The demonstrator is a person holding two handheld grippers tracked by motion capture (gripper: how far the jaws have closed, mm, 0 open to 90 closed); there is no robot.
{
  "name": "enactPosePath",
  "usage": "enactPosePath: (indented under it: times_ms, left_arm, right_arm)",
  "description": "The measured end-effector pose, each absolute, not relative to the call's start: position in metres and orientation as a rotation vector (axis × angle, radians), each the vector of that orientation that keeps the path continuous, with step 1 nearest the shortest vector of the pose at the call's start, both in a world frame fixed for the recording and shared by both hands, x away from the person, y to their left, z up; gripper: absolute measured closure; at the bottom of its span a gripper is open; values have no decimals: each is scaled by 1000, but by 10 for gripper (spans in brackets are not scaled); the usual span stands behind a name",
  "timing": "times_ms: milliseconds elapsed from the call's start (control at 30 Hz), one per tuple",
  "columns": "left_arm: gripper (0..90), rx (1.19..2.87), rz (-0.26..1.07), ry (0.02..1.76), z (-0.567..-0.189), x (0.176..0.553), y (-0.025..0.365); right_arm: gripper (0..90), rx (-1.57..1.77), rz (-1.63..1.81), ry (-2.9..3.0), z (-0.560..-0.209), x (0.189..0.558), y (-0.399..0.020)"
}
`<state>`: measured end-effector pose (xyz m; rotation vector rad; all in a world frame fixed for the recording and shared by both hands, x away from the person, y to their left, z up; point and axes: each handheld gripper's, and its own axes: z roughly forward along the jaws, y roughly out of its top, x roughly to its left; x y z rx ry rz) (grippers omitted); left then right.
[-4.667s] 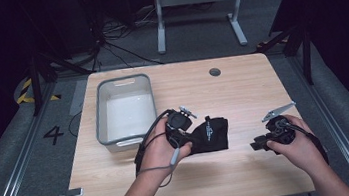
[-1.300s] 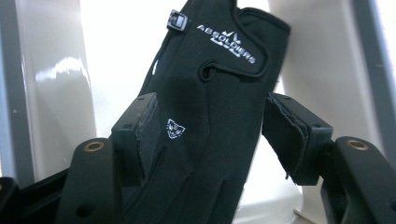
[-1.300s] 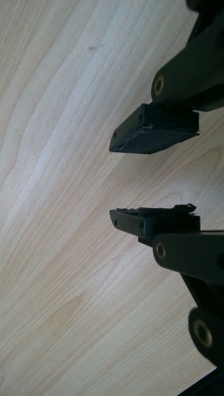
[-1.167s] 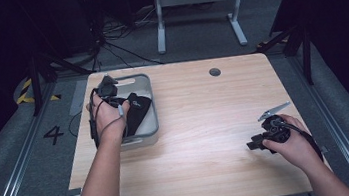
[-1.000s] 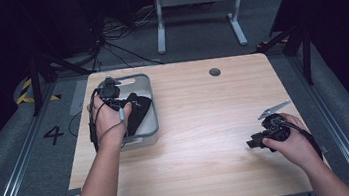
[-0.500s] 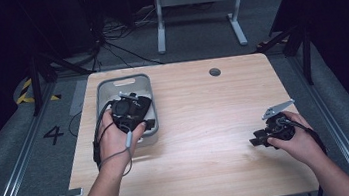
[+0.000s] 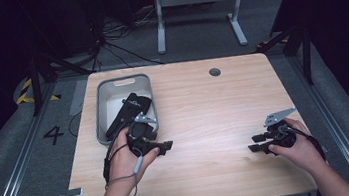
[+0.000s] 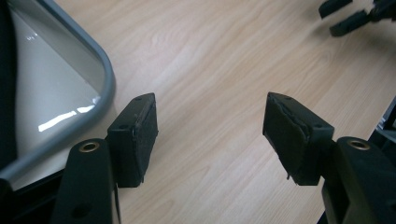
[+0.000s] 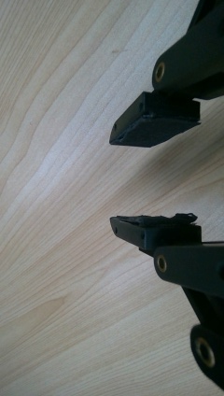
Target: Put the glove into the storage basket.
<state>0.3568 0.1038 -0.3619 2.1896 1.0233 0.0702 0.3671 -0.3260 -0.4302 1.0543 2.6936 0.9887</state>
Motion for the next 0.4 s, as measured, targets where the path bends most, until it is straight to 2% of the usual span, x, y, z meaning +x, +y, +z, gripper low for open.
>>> enactPosePath:
  times_ms: [167, 400]
  left_arm:
    - [381, 2209, 54, 945, -394, 350, 112]
    - [355, 2185, 95, 995, -422, 352, 128]
  right_arm:
    - [508, 1051, 984, 2665, -435, 367, -330]
    - [471, 1072, 1006, 2600, -438, 368, -337]
